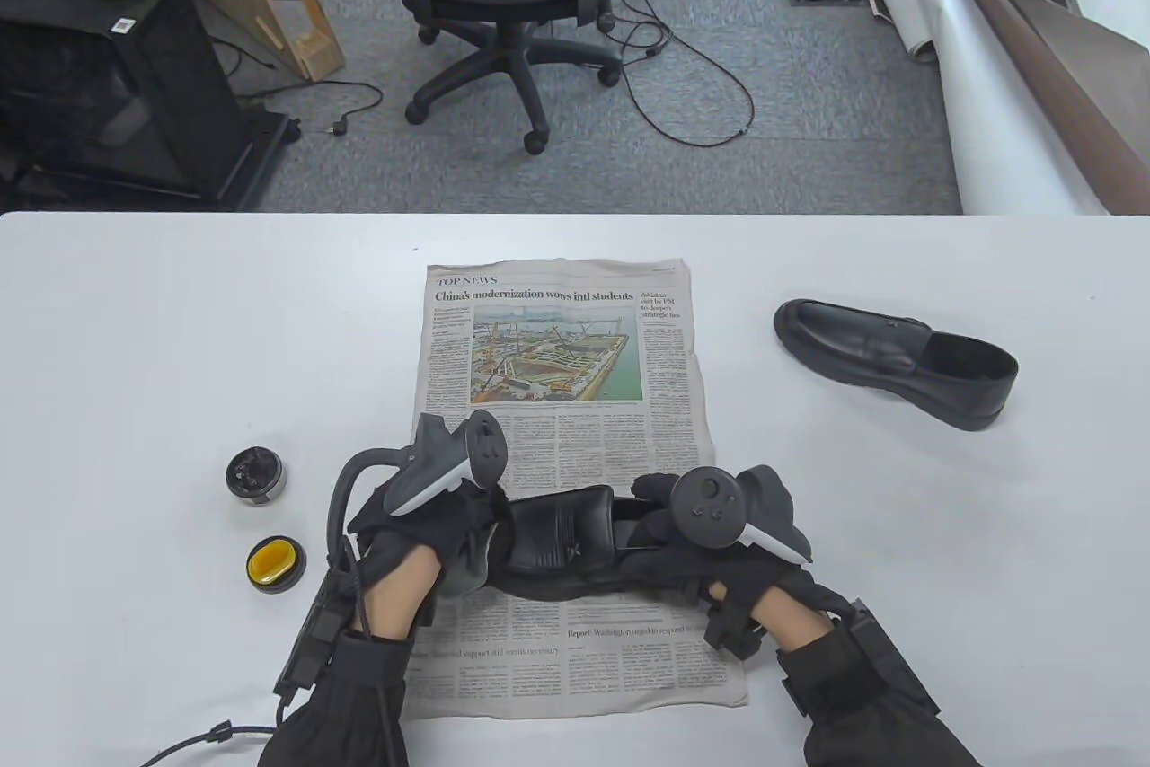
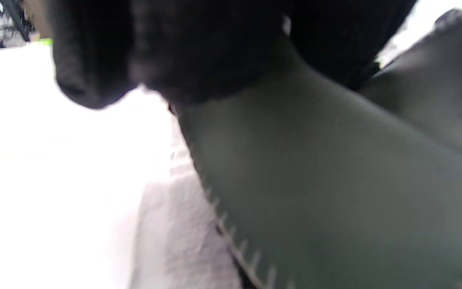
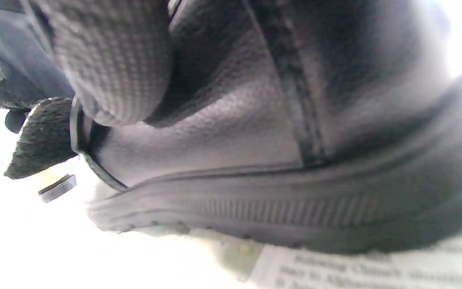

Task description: Dip and apply built-in sponge shoe polish on shoes

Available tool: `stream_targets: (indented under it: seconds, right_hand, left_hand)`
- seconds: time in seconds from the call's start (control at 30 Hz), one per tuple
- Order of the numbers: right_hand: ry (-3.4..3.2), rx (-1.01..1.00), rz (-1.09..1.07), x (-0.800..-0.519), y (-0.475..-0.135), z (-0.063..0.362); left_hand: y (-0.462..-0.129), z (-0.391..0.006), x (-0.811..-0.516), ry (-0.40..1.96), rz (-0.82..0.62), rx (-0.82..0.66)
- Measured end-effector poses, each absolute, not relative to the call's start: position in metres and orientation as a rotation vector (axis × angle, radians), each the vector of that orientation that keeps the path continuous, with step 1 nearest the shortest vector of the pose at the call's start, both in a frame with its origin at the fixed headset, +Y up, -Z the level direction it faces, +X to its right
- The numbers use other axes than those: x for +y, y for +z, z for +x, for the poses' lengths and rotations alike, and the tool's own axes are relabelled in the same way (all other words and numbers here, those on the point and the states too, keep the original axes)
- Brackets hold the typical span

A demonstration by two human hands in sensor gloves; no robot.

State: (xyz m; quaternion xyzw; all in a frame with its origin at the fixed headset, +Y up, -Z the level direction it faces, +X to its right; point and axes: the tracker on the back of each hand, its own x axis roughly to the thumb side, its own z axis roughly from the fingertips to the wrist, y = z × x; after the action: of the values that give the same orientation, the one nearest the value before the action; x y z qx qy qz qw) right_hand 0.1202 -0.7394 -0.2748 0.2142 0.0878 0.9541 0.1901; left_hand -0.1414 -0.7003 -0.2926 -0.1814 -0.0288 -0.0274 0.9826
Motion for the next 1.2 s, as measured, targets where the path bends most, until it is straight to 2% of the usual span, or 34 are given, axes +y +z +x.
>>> stream_targets:
  seconds: [0.07,0.17,0.23,0.33,0.43,0.63,0.9,1.03,1.13,1.2]
  right_hand:
    - [2.683,0.245,0.601,-0.739,-0.275,0.12]
    - [2.682,0.247,0.6,-0.739,-0.275,0.12]
    - [2.683,0.249,0.602,-0.739,-0.275,0.121]
    - [2.684,0.249,0.597,-0.74,-0.275,0.12]
    - [2.686,0.248,0.596,-0.74,-0.275,0.12]
    - [2.687,0.248,0.598,-0.74,-0.275,0.12]
    - [2.696,0.256,0.597,-0.739,-0.275,0.119]
    - [2.698,0.257,0.594,-0.739,-0.275,0.119]
    - [2.702,0.252,0.591,-0.739,-0.276,0.119]
    - [2.699,0.257,0.596,-0.739,-0.276,0.119]
  left_hand:
    - [-0.289,-0.128,-0.698,0.022,-0.295,-0.148]
    - [-0.287,-0.1,-0.7,0.203,-0.263,-0.308]
    - [-0.288,-0.082,-0.703,0.267,-0.256,-0.344]
    - [-0.291,-0.074,-0.706,0.174,-0.276,-0.322]
    - [-0.293,-0.081,-0.707,0.186,-0.342,-0.286]
    - [-0.298,-0.111,-0.712,0.002,-0.424,-0.194]
    - [-0.302,-0.145,-0.71,-0.105,-0.493,-0.086]
    - [-0.296,-0.126,-0.7,-0.113,-0.329,-0.178]
    - [-0.289,-0.091,-0.697,0.149,-0.222,-0.36]
    - [-0.287,-0.07,-0.696,0.155,-0.165,-0.395]
